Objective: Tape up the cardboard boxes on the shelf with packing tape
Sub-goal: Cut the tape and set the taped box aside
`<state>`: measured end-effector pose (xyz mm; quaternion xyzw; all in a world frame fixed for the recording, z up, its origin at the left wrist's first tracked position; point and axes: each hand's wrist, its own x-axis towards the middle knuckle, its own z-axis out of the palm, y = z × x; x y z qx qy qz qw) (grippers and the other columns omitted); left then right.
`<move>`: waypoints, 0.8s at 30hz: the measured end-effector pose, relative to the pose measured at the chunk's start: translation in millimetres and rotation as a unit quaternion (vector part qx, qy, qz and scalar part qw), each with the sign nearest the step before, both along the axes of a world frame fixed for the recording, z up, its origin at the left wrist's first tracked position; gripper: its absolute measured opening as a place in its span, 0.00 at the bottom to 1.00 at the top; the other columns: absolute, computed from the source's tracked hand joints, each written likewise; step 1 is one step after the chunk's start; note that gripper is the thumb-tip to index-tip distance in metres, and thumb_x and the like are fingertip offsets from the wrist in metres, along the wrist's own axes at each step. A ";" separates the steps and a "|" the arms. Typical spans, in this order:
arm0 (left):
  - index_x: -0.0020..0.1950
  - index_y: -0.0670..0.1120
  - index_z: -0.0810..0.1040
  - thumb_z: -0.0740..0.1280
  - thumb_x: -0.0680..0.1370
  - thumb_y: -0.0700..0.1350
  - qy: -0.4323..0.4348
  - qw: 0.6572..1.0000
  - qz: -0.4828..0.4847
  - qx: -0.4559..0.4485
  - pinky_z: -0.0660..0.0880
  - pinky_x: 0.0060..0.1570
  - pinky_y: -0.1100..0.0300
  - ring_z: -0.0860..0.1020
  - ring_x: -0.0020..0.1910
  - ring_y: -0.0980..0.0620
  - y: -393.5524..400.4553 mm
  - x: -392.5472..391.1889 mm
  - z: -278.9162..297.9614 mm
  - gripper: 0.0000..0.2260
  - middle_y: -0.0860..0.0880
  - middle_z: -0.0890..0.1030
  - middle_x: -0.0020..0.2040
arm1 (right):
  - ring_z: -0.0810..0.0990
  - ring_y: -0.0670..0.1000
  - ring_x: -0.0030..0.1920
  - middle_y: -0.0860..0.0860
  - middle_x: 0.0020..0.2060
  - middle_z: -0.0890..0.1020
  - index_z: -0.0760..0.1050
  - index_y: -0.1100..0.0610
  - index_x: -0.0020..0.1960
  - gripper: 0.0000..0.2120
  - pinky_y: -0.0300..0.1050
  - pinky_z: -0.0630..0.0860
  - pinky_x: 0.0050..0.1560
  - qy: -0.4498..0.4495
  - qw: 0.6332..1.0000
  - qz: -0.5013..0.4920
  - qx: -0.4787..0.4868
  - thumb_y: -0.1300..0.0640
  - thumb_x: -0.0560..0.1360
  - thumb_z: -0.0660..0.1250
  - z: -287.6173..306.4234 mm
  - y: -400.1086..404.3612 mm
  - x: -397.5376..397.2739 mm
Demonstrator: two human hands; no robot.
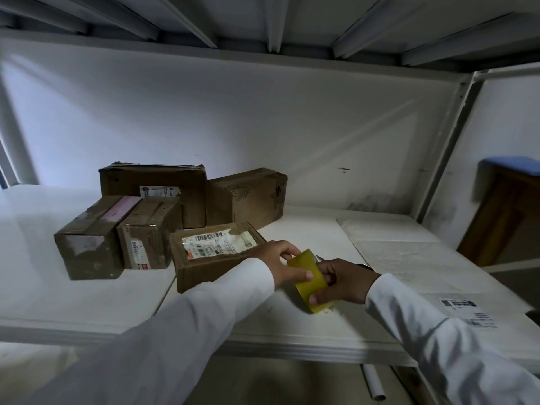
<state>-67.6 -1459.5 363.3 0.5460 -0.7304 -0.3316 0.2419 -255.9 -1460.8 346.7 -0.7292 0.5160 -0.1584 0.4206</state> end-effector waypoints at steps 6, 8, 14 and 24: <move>0.63 0.49 0.70 0.75 0.69 0.54 -0.078 0.997 -0.006 -0.011 0.72 0.53 0.59 0.72 0.55 0.52 1.7 -9.7 6.6 0.27 0.49 0.72 0.61 | 0.78 0.48 0.42 0.49 0.38 0.79 0.77 0.53 0.40 0.11 0.43 0.75 0.49 -0.017 1.000 0.012 0.010 0.66 0.67 0.75 -3.3 -2.3 2.5; 0.63 0.48 0.70 0.75 0.69 0.55 -0.097 0.995 0.004 -0.011 0.73 0.55 0.56 0.73 0.57 0.49 2.0 -10.6 7.8 0.27 0.48 0.73 0.60 | 0.76 0.49 0.42 0.51 0.38 0.78 0.77 0.56 0.41 0.10 0.45 0.74 0.49 -0.023 1.000 0.003 0.016 0.65 0.66 0.76 -6.4 -3.0 1.0; 0.61 0.48 0.71 0.73 0.71 0.56 -0.129 0.991 0.009 -0.026 0.71 0.51 0.57 0.74 0.57 0.48 1.1 -12.4 8.1 0.24 0.48 0.75 0.59 | 0.74 0.52 0.43 0.56 0.40 0.74 0.75 0.66 0.51 0.24 0.45 0.73 0.48 -0.039 0.999 -0.001 0.021 0.56 0.59 0.77 -6.6 -1.6 5.5; 0.61 0.46 0.71 0.69 0.74 0.56 -0.165 0.986 -0.028 0.005 0.73 0.55 0.54 0.74 0.57 0.46 0.6 -18.8 18.6 0.22 0.46 0.75 0.59 | 0.77 0.54 0.47 0.58 0.45 0.78 0.76 0.66 0.52 0.15 0.46 0.77 0.52 -0.086 0.996 -0.003 0.032 0.69 0.67 0.74 -9.6 0.6 -1.8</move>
